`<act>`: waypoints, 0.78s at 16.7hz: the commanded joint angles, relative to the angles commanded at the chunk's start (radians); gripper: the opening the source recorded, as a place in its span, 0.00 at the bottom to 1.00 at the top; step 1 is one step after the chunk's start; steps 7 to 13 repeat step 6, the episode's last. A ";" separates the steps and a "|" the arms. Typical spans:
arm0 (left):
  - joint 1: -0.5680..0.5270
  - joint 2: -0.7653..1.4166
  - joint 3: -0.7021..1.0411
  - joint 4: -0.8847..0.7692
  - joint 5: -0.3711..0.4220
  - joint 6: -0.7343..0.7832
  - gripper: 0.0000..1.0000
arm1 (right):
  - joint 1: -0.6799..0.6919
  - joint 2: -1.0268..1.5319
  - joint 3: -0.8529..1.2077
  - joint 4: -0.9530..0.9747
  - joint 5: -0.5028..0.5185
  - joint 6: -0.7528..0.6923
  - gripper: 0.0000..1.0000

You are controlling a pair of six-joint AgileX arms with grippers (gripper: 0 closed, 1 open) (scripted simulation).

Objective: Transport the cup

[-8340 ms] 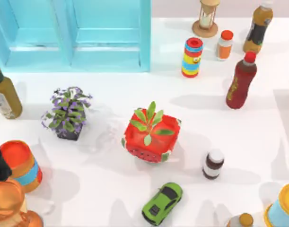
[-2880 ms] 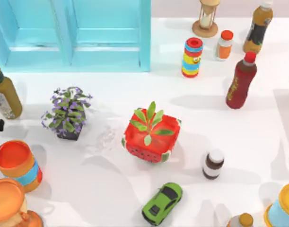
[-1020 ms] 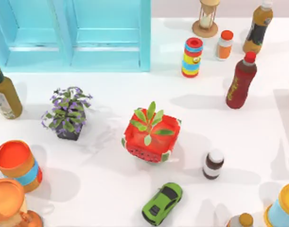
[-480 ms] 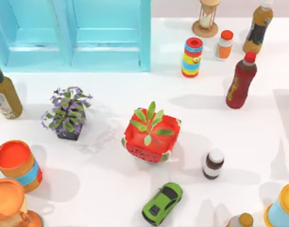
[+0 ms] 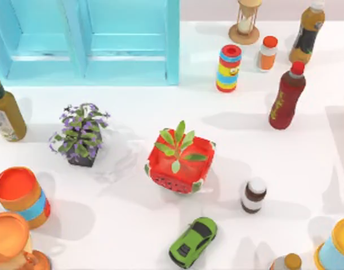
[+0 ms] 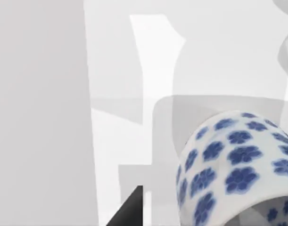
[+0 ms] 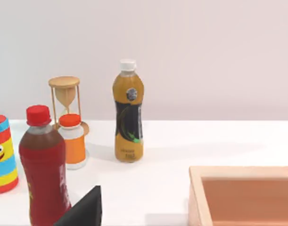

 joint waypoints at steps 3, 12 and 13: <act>0.000 0.000 0.000 0.000 0.000 0.000 1.00 | 0.000 0.000 0.000 0.000 0.000 0.000 1.00; 0.000 0.000 0.000 0.000 0.000 0.000 1.00 | 0.000 0.000 0.000 0.000 0.000 0.000 1.00; 0.000 0.000 0.000 0.000 0.000 0.000 1.00 | 0.000 0.000 0.000 0.000 0.000 0.000 1.00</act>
